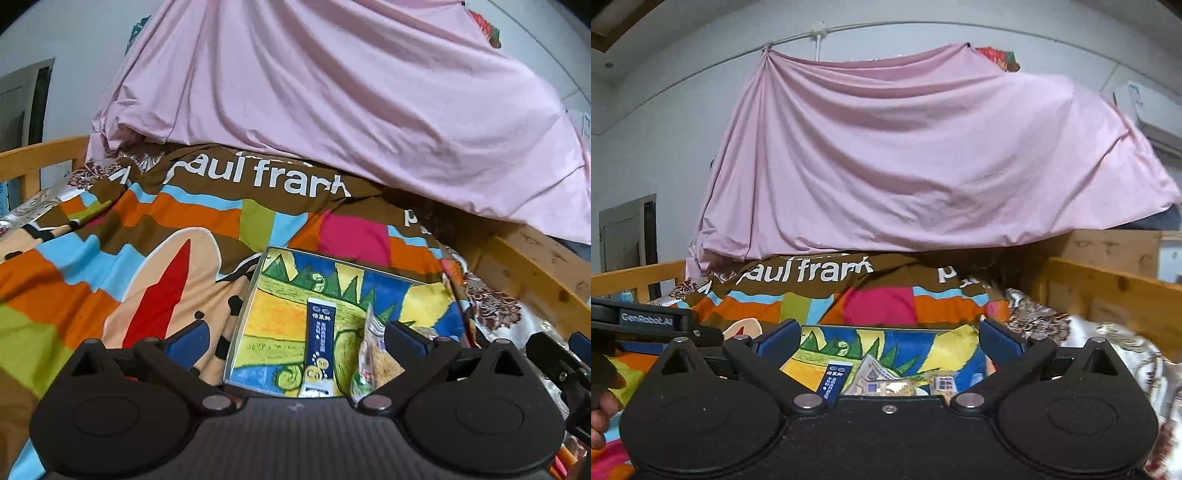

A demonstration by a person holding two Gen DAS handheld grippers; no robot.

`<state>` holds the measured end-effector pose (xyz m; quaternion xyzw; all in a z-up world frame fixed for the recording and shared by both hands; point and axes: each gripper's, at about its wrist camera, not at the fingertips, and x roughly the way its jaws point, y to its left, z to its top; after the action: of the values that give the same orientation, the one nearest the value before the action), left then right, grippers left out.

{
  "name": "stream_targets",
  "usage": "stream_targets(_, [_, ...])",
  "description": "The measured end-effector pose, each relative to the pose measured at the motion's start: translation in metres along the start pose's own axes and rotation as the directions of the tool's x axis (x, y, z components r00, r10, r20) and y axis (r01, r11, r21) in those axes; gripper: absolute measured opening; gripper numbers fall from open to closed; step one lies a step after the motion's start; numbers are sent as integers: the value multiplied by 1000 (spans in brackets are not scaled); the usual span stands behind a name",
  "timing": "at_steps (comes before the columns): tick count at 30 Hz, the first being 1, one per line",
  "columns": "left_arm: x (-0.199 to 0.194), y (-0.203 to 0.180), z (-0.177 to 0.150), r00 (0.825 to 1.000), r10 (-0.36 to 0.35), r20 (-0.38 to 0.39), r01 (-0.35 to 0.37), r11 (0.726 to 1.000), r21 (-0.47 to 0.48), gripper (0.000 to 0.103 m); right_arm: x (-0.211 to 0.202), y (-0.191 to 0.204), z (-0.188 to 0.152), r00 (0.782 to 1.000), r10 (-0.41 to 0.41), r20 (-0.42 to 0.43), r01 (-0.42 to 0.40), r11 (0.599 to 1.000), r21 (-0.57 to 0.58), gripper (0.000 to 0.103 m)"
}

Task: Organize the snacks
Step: 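Move both grippers back over the remaining snacks beside the tray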

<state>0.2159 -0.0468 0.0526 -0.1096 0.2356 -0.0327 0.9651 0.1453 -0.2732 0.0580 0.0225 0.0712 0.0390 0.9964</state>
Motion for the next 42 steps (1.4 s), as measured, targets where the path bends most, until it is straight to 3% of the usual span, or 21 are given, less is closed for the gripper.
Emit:
stream_targets(6, [-42, 8, -12, 999, -21, 25, 21, 1000, 1, 103, -44, 7, -10, 998, -63, -6, 63, 998, -15, 102])
stream_targets(17, [-83, 14, -56, 995, -97, -1, 97, 994, 48, 103, -95, 26, -46, 985, -80, -150, 70, 995, -72, 102])
stream_targets(30, [-79, 20, -93, 991, -91, -95, 103, 986, 128, 103, -87, 31, -66, 948, -136, -289, 101, 986, -132, 102])
stream_targets(42, [-66, 7, -110, 978, -120, -169, 157, 961, 227, 103, -70, 24, -67, 920, -149, -363, 116, 987, -111, 102])
